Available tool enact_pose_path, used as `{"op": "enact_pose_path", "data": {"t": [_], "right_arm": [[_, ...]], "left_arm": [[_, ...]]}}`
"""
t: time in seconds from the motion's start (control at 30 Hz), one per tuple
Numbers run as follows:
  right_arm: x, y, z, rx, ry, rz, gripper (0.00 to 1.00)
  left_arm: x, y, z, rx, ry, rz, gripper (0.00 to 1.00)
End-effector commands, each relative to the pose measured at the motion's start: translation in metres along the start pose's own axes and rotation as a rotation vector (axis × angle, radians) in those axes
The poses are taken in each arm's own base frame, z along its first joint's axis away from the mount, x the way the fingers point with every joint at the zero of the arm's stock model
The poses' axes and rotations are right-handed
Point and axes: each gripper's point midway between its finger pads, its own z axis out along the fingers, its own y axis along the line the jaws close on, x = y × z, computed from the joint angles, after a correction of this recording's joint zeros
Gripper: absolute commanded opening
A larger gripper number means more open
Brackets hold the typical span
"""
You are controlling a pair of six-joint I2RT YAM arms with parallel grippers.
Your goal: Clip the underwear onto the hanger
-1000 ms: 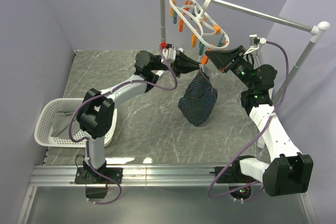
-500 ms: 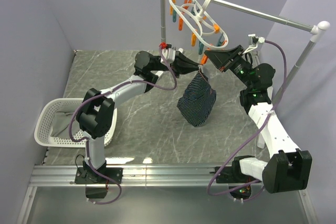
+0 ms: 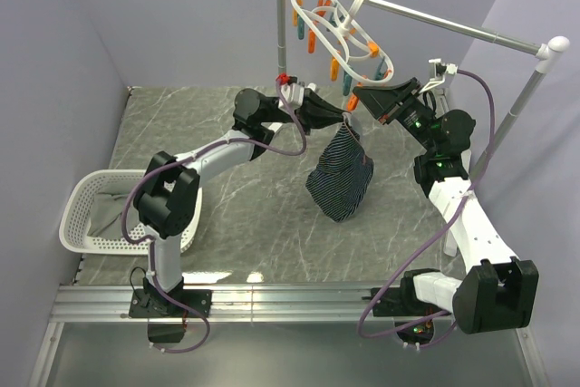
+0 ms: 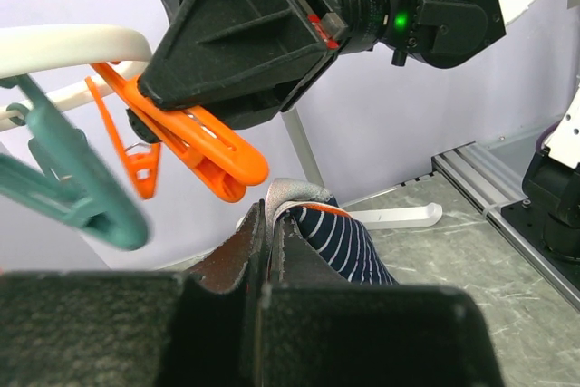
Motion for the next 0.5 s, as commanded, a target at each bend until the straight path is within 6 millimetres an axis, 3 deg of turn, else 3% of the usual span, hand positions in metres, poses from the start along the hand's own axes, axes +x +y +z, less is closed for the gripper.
{"op": "enact_pose_path", "data": {"t": [0.0, 0.47], "right_arm": [[-0.0054, 0.0291, -0.0012, -0.099, 0.010, -0.057, 0.00], [-0.0030, 0.0289, -0.0015, -0.107, 0.021, -0.070, 0.00]], "left_arm": [[-0.0219, 0.0086, 0.0065, -0.005, -0.042, 0.049, 0.00], [-0.0217, 0.0092, 0.0051, 0.000, -0.044, 0.046, 0.00]]}}
